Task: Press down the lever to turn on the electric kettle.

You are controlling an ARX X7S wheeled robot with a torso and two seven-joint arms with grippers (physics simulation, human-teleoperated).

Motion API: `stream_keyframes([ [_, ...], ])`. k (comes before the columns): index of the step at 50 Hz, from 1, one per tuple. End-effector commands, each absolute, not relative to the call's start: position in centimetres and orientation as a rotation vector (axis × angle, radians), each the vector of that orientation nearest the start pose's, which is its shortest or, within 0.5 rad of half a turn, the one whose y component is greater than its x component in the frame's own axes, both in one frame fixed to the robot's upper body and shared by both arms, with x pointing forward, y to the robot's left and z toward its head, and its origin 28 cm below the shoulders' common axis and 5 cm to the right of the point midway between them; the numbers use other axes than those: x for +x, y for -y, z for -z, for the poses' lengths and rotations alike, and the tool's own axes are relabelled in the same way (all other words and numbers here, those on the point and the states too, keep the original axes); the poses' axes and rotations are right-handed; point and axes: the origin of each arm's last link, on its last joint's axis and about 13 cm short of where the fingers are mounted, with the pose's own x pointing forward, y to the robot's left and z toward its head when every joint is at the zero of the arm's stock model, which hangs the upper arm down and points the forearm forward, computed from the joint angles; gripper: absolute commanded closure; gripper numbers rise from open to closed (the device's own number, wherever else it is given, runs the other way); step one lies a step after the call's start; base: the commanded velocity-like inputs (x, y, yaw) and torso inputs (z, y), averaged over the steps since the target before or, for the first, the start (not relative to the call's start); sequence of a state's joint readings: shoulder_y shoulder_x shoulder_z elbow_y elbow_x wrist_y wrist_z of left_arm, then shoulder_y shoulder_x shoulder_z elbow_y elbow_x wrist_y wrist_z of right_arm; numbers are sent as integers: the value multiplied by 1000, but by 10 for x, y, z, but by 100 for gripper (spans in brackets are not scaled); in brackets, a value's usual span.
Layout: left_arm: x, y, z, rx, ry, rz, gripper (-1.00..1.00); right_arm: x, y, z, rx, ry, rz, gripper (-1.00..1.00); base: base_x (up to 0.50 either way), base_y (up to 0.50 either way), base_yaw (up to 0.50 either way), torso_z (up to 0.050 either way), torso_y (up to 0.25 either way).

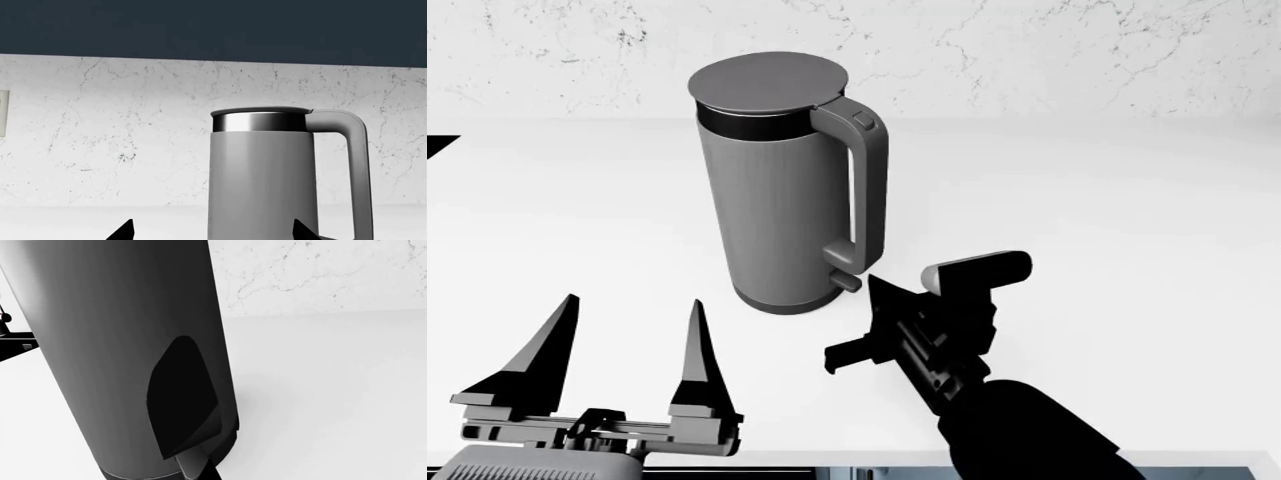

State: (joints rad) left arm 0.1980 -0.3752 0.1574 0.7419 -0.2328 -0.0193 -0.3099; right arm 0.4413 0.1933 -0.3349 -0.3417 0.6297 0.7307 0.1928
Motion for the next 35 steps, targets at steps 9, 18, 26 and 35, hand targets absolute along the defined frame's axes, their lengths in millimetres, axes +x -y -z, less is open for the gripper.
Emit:
stream_keyframes([
  [9, 150, -217, -128, -26, 447, 63, -100, 261, 44, -129, 154, -120, -453, 100, 0, 0, 0, 0, 0],
  [18, 149, -217, -129, -27, 447, 64, -100, 264, 41, -128, 152, -125, -460, 100, 0, 0, 0, 0, 0],
  [26, 149, -217, -129, -28, 445, 64, -100, 268, 38, -127, 149, -130, -462, 100, 0, 0, 0, 0, 0],
  [35, 150, -217, -128, -29, 444, 64, -100, 271, 36, -125, 148, -134, -467, 100, 0, 0, 0, 0, 0],
])
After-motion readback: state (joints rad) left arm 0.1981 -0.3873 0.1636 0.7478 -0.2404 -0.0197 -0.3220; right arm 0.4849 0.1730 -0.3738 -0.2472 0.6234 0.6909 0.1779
